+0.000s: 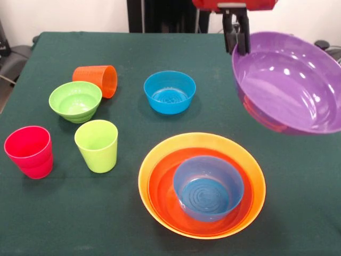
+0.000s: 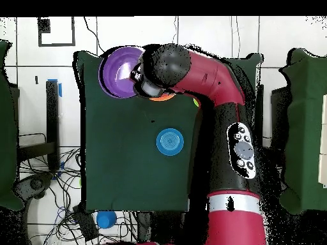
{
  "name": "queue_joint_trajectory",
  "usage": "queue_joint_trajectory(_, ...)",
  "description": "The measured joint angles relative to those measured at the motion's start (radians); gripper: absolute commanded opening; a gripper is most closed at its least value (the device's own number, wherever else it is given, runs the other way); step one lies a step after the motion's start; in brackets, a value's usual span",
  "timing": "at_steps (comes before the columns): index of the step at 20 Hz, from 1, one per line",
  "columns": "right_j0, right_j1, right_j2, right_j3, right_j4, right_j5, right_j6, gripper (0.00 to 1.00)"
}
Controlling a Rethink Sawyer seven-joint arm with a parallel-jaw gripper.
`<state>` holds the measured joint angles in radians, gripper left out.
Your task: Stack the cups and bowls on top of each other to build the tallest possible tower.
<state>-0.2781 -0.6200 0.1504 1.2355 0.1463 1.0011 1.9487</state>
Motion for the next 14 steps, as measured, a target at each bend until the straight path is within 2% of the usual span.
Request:
queue_joint_trajectory(7, -0.013, 0.073, 0.012, -0.086, 0.003, 0.000, 0.000, 0.00)
queue_joint_trajectory(14, -0.044, 0.127, 0.029, -0.120, 0.003, 0.000, 0.000, 0.00)
